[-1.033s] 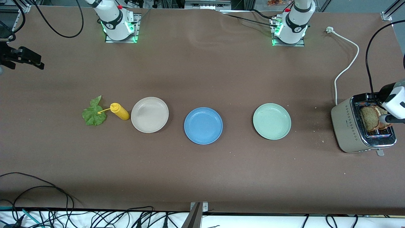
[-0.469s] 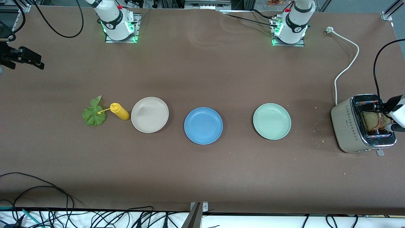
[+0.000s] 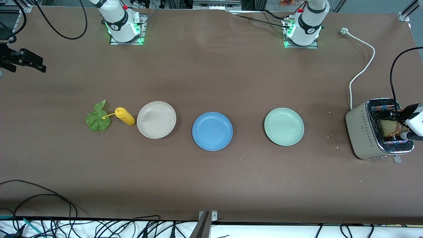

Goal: Make sandwich in blue plate with both arms
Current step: 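Move the left gripper over the toaster and lower onto a bread slice, then grasp the bread slice with the left gripper and lift it out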

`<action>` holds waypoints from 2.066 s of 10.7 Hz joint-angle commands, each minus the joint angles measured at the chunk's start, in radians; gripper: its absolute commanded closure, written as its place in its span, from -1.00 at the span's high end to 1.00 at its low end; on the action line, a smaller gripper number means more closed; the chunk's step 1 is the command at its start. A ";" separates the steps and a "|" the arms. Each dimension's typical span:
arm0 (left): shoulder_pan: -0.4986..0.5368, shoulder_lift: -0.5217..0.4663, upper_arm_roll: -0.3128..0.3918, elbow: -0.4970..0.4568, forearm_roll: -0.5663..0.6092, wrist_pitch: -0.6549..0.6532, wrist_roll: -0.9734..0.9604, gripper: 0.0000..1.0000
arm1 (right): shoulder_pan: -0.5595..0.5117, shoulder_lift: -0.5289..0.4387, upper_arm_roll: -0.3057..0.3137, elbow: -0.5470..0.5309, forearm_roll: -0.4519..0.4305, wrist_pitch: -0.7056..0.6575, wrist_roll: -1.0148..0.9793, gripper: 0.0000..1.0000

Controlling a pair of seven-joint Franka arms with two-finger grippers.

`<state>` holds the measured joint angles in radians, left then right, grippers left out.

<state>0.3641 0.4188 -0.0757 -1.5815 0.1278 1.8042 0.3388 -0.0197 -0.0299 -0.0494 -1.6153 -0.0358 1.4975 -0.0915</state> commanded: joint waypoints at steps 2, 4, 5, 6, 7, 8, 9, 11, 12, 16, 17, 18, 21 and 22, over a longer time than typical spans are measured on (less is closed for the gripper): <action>0.012 0.026 -0.009 0.021 0.023 0.015 0.032 0.98 | 0.000 -0.008 0.002 0.008 0.011 -0.019 0.010 1.00; 0.012 0.026 -0.009 0.023 0.023 0.015 0.034 0.98 | 0.000 -0.008 0.005 0.009 0.010 -0.017 0.010 1.00; 0.012 0.026 -0.009 0.024 0.023 0.015 0.034 0.98 | 0.000 -0.008 0.014 0.009 0.010 -0.017 0.012 1.00; 0.013 0.028 -0.009 0.029 0.023 0.015 0.052 0.98 | 0.000 -0.008 0.014 0.009 0.010 -0.019 0.012 1.00; 0.024 0.032 -0.009 0.031 0.023 0.017 0.066 0.98 | 0.000 -0.008 0.016 0.009 0.010 -0.017 0.012 1.00; 0.026 0.035 -0.009 0.032 0.023 0.017 0.066 0.98 | 0.000 -0.010 0.017 0.009 0.010 -0.019 0.012 1.00; 0.027 0.035 -0.009 0.032 0.023 0.017 0.068 0.98 | 0.000 -0.010 0.017 0.009 0.010 -0.017 0.012 1.00; 0.041 0.043 -0.009 0.032 0.021 0.026 0.084 0.99 | 0.000 -0.010 0.017 0.009 0.010 -0.017 0.012 1.00; 0.042 0.043 -0.009 0.032 0.021 0.032 0.092 0.99 | 0.000 -0.010 0.017 0.009 0.010 -0.017 0.012 1.00; 0.039 0.045 -0.012 0.034 0.021 0.029 0.094 0.23 | 0.000 -0.010 0.017 0.009 0.010 -0.017 0.012 1.00; 0.038 0.043 -0.013 0.034 0.021 0.027 0.091 -0.30 | 0.000 -0.010 0.016 0.009 0.010 -0.017 0.012 1.00; 0.036 0.043 -0.015 0.034 0.021 0.026 0.088 -0.82 | 0.000 -0.010 0.017 0.009 0.010 -0.017 0.012 1.00; 0.027 0.017 -0.022 0.043 0.016 -0.011 0.083 -1.00 | 0.000 -0.010 0.016 0.009 0.010 -0.017 0.012 1.00; 0.027 -0.012 -0.024 0.066 0.009 -0.057 0.083 -1.00 | 0.000 -0.010 0.016 0.009 0.010 -0.017 0.012 1.00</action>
<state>0.3972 0.4493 -0.0958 -1.5631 0.1278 1.8310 0.4138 -0.0193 -0.0320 -0.0359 -1.6153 -0.0358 1.4974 -0.0907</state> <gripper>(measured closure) 0.841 0.000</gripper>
